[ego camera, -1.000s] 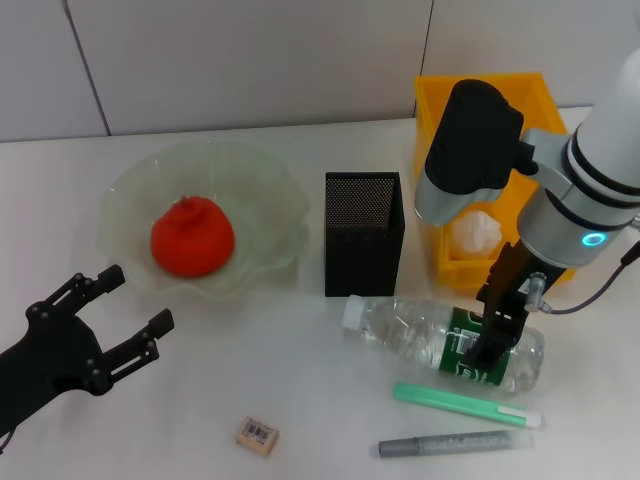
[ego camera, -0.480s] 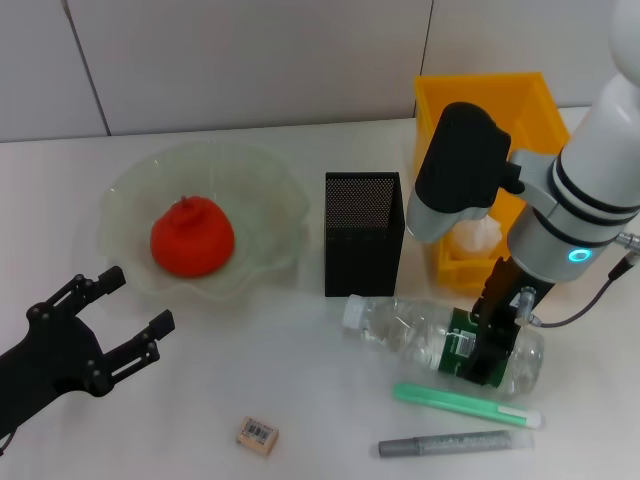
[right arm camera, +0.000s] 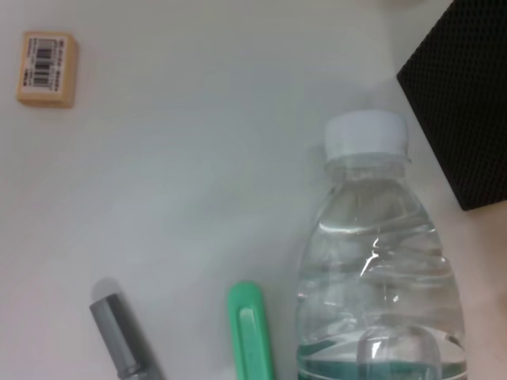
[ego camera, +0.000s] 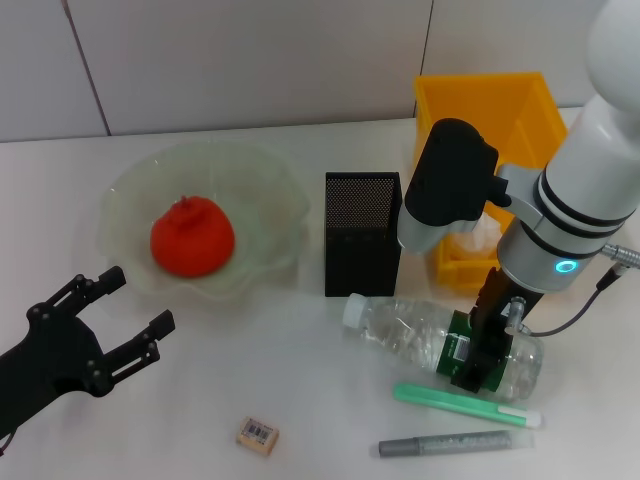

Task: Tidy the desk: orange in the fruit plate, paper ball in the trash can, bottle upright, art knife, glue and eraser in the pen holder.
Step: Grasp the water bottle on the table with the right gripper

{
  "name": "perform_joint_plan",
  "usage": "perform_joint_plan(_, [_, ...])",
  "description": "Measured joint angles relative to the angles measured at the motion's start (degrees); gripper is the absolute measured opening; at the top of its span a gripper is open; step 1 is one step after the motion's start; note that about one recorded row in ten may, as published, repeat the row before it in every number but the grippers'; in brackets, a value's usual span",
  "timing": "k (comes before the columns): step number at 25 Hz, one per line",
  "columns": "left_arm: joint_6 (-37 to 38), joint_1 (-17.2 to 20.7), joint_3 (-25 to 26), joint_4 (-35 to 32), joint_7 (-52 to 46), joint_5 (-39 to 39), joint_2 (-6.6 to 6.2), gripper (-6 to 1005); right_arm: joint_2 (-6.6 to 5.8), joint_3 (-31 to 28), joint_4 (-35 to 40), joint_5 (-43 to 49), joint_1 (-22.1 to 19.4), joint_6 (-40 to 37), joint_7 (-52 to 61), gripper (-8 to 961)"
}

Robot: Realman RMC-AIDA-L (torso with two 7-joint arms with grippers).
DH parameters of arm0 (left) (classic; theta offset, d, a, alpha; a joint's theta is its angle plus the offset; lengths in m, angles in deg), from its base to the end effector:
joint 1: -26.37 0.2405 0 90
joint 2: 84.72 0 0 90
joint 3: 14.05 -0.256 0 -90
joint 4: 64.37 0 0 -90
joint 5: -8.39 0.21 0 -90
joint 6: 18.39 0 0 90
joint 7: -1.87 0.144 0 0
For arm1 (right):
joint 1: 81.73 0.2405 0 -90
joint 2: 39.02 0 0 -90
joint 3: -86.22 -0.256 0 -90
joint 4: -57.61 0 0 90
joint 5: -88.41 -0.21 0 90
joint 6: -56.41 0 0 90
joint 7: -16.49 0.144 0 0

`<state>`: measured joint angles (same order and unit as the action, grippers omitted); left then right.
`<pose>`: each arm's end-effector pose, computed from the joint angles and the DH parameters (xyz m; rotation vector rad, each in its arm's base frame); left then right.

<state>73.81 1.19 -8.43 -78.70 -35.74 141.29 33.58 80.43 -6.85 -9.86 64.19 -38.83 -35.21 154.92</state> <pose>-0.3202 0.2712 -0.0160 -2.3147 -0.4019 -0.8770 0.1752 0.3578 -0.0286 -2.7026 0.5859 -0.9037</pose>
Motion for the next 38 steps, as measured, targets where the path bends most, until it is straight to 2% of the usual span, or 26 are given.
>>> perform_joint_plan(13, [0.0, 0.1, 0.0, 0.0, 0.0, 0.0, 0.0, 747, 0.01, 0.1, 3.2, -0.1, 0.7, 1.7, 0.0, 847])
perform_joint_plan(26, [0.0, 0.1, 0.0, 0.0, 0.0, -0.1, 0.0, 742, 0.08, 0.3, 3.3, -0.1, 0.4, 2.6, 0.0, 840])
perform_joint_plan(38, [0.2, -0.1, 0.0, 0.0, 0.0, -0.1, -0.01, 737, 0.01, 1.5, 4.5, -0.1, 0.9, 1.7, -0.2, 787])
